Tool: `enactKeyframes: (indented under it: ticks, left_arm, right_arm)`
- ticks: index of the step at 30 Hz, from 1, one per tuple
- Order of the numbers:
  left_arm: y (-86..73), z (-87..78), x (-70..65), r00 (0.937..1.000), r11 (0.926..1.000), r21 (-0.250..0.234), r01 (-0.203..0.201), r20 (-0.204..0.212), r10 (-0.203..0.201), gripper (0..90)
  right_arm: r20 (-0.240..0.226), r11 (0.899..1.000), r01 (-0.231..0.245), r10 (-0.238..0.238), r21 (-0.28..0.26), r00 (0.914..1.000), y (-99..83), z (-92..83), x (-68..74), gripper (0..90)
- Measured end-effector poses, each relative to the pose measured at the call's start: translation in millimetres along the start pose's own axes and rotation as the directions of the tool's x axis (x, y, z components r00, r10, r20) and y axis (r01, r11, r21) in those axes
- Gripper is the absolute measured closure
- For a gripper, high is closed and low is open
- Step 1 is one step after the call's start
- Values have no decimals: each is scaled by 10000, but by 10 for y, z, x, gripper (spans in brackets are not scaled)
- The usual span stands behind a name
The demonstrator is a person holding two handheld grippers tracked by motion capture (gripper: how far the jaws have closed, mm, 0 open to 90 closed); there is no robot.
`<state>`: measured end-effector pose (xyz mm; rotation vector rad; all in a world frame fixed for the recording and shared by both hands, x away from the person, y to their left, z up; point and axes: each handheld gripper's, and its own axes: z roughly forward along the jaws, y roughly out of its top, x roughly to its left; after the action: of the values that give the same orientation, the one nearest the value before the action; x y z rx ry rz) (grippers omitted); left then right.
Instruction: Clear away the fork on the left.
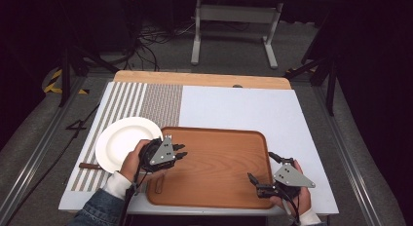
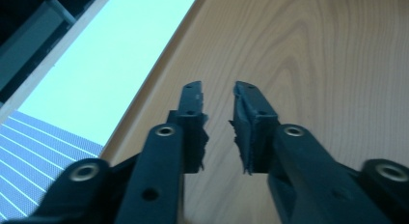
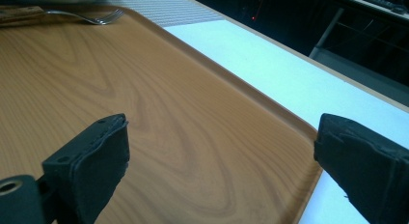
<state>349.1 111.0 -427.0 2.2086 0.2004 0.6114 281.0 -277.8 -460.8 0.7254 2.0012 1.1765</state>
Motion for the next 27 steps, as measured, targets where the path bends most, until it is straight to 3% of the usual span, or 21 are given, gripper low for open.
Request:
enactKeyframes:
  ticks: [3, 10, 17, 23, 27]
  left_arm:
    - [-12, -68, 28, 9995, 9989, -462, -62, -326, 47, 582]
    - [-52, -191, 55, 9984, 9967, -807, -42, -573, -4, 396]
    - [-166, -327, 69, 9948, 9939, -1068, 261, -950, -364, 204]
    - [-317, -492, 63, 9914, 9890, -1417, 429, -1168, -598, 114]
    - [-434, -589, 39, 9859, 9855, -1603, 549, -1476, -790, 95]
  right_arm:
    - [-70, 9999, 70, -69, 91, 10000, -5, 15, 9, 62]
    - [-147, 9998, 101, -98, 151, 9998, -9, 21, 12, 62]
    - [-195, 9998, 135, -132, 173, 9997, -7, 28, 19, 62]
    - [-217, 9996, 198, -194, 181, 9996, -4, 27, 26, 62]
    - [-234, 9996, 222, -217, 201, 9995, -5, 25, 27, 62]
